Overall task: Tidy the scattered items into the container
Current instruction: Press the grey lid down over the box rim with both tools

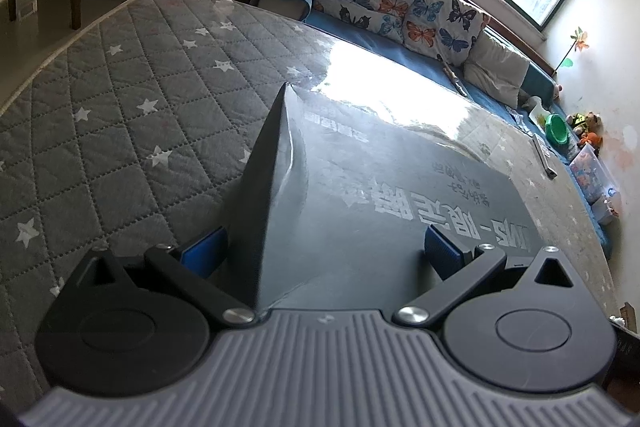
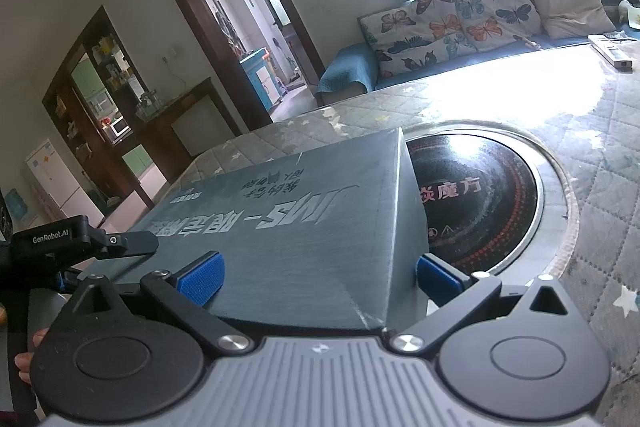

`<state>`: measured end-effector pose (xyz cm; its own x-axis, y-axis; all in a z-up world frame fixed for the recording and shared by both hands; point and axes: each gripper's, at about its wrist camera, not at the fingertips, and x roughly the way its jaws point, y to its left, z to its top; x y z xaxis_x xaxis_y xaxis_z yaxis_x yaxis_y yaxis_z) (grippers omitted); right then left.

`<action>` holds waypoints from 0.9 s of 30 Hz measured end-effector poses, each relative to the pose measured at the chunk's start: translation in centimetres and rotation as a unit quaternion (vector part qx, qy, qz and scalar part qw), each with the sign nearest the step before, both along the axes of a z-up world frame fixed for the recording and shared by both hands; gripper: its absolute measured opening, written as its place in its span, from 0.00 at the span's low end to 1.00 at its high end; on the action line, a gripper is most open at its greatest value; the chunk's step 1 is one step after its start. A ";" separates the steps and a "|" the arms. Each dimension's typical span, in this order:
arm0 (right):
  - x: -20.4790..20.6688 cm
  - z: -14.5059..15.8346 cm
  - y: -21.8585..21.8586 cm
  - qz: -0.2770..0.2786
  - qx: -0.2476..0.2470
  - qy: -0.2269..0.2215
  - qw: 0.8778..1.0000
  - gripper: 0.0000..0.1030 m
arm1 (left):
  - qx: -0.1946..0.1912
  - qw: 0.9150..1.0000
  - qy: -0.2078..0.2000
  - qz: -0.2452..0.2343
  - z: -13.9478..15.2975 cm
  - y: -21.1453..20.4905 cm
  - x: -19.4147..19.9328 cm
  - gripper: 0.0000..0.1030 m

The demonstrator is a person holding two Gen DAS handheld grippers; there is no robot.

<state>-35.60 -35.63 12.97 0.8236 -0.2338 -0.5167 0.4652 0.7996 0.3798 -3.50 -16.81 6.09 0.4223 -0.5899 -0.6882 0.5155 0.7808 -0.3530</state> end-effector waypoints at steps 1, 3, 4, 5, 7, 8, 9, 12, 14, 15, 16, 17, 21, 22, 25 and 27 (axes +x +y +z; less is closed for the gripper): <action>0.0 0.0 0.0 0.000 0.000 0.001 1.000 1.00 | 0.000 1.000 -0.001 0.001 0.1 -0.1 -0.2 1.00; 0.0 0.0 0.1 0.001 -0.001 0.001 1.000 1.00 | -0.001 1.000 -0.002 0.001 0.3 -0.1 -0.6 1.00; 0.0 0.0 0.1 0.001 -0.002 0.001 1.000 1.00 | -0.001 1.000 -0.002 0.002 0.3 -0.1 -0.8 1.00; -0.1 0.0 0.2 0.002 -0.003 0.001 1.000 1.00 | -0.001 1.000 -0.002 0.002 0.4 -0.1 -1.0 1.00; -0.1 0.0 0.2 0.002 -0.005 0.001 1.000 1.00 | -0.001 1.000 -0.002 0.002 0.6 0.5 -1.8 1.00; -0.1 0.0 0.3 0.002 -0.006 0.002 1.000 1.00 | -0.001 1.000 -0.002 0.003 0.6 0.6 -2.1 1.00; -0.1 0.0 0.3 0.002 -0.007 0.002 1.000 1.00 | 0.000 1.000 -0.003 0.003 0.7 0.6 -2.4 1.00; -0.1 0.1 0.4 0.003 -0.010 0.004 1.000 1.00 | -0.001 1.000 -0.004 0.004 0.9 1.1 -3.1 1.00; -0.1 0.1 0.5 0.005 -0.014 0.005 1.000 1.00 | -0.003 1.000 -0.004 0.005 1.1 1.7 -3.5 1.00; -0.1 0.2 0.5 0.007 -0.015 0.006 1.000 1.00 | -0.004 1.000 -0.004 0.005 1.1 1.8 -3.7 1.00; -0.1 0.2 0.5 0.008 -0.016 0.006 1.000 1.00 | -0.005 1.000 -0.004 0.005 1.1 1.9 -3.7 1.00; -0.1 0.2 0.5 0.009 -0.016 0.006 1.000 1.00 | -0.005 1.000 -0.003 0.004 1.2 2.2 -3.7 1.00; 0.0 0.2 0.0 0.012 -0.008 0.006 1.000 1.00 | 0.002 1.000 -0.006 0.003 1.6 2.2 -3.6 1.00; 0.0 0.2 0.0 0.012 -0.007 0.006 1.000 1.00 | 0.001 1.000 -0.008 0.000 1.7 2.2 -3.7 1.00; 0.0 0.2 0.0 0.013 -0.010 0.006 1.000 1.00 | 0.002 1.000 -0.016 -0.008 1.8 1.9 -4.2 1.00; 0.0 0.3 0.3 0.014 -0.020 0.005 1.000 1.00 | 0.005 1.000 -0.026 -0.015 1.7 1.7 -4.5 1.00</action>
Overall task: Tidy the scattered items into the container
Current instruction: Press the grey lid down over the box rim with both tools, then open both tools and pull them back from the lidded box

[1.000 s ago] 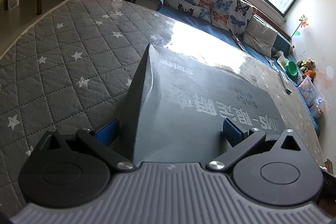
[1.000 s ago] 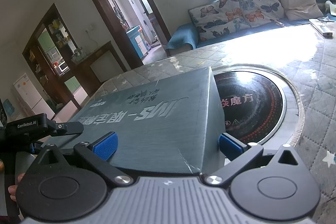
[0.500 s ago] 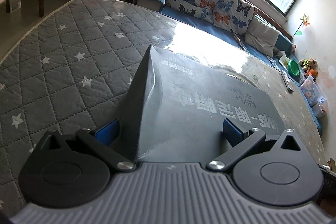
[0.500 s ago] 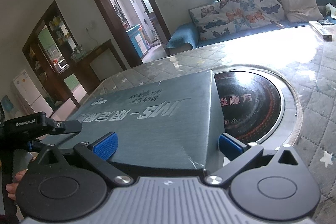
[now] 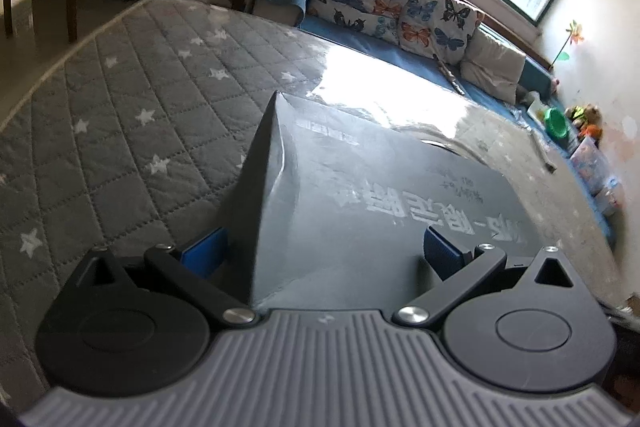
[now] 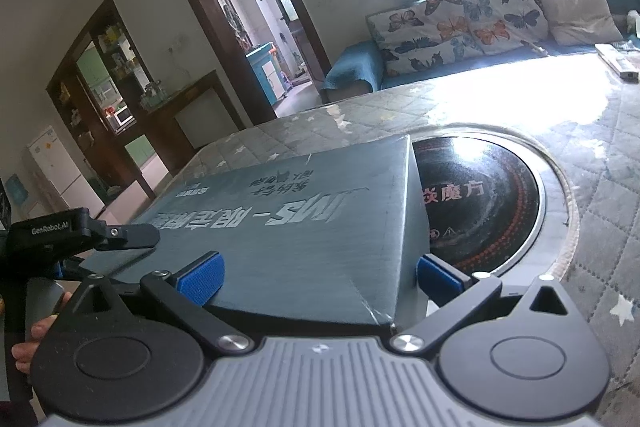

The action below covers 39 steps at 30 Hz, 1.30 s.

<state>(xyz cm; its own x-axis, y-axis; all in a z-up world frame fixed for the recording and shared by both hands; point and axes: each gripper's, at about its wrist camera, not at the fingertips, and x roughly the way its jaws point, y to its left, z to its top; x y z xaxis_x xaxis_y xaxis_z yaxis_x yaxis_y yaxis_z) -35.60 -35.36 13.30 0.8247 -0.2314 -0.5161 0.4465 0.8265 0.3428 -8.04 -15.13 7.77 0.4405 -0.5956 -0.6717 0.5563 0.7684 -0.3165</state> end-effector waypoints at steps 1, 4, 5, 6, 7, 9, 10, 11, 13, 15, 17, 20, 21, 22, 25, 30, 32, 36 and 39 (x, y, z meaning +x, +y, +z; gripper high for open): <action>0.0 0.1 0.1 0.001 -0.006 -0.001 1.000 1.00 | -0.002 1.000 -0.001 0.000 0.0 0.0 -0.1 1.00; 0.0 0.2 0.6 0.003 -0.022 -0.002 1.000 1.00 | -0.015 1.000 0.003 0.001 -0.1 0.5 -0.1 1.00; -0.1 0.3 0.6 0.003 -0.022 -0.004 1.000 1.00 | -0.022 1.000 0.004 0.000 -0.1 0.7 -0.2 1.00; -0.1 0.3 0.6 0.003 -0.023 -0.007 1.000 1.00 | -0.027 1.000 0.002 0.000 0.0 0.8 -0.3 1.00; -0.2 0.4 0.6 0.003 -0.025 -0.009 1.000 1.00 | -0.031 1.000 -0.001 -0.001 0.1 0.9 -0.4 1.00; -0.3 0.5 0.6 0.004 -0.031 -0.013 0.999 1.00 | -0.040 0.999 -0.008 -0.003 0.3 1.2 -0.6 1.00; -0.4 0.5 0.7 0.005 -0.037 -0.014 0.999 1.00 | -0.045 0.999 -0.012 -0.006 0.3 1.3 -0.8 1.00; -0.4 0.6 0.8 0.006 -0.049 -0.014 0.999 1.00 | -0.048 0.999 -0.016 -0.008 0.4 1.4 -0.9 1.00; -0.3 0.8 1.1 0.011 -0.071 -0.011 0.997 1.00 | -0.048 0.999 -0.017 -0.009 0.3 1.4 -0.9 1.00; -0.3 1.0 1.3 0.014 -0.079 -0.007 0.997 1.00 | -0.049 0.999 -0.016 -0.011 0.2 1.6 -0.9 1.00; -0.4 0.9 1.4 0.017 -0.081 -0.006 0.997 1.00 | -0.054 0.998 -0.012 -0.011 0.2 1.8 -0.9 1.00; -0.6 0.7 1.4 0.020 -0.083 -0.004 0.996 1.00 | -0.054 0.998 -0.011 -0.012 0.2 2.0 -1.0 1.00; -0.7 0.6 1.4 0.021 -0.084 -0.004 0.996 1.00 | -0.052 0.998 -0.013 -0.015 0.2 2.0 -1.1 1.00; -0.7 0.5 1.3 0.022 -0.084 -0.003 0.996 1.00 | -0.051 0.998 -0.015 -0.017 0.1 2.0 -1.1 1.00; -0.7 0.2 1.9 0.027 -0.087 0.000 0.996 1.00 | -0.047 0.999 -0.010 -0.017 -0.2 2.1 -1.0 1.00; -0.7 0.1 2.4 0.032 -0.099 0.007 0.995 1.00 | -0.049 0.999 -0.002 -0.014 -0.5 2.2 -1.0 1.00; -0.8 0.1 2.3 0.031 -0.099 0.011 0.995 1.00 | -0.044 0.999 -0.005 -0.015 -0.4 2.1 -1.1 1.00; -0.5 0.0 3.1 0.032 -0.101 0.017 0.994 1.00 | -0.036 0.999 -0.002 -0.013 -0.4 1.8 -1.0 1.00; -0.6 0.0 3.2 0.031 -0.098 0.021 0.994 1.00 | -0.031 0.999 0.004 -0.010 -0.5 1.7 -0.9 1.00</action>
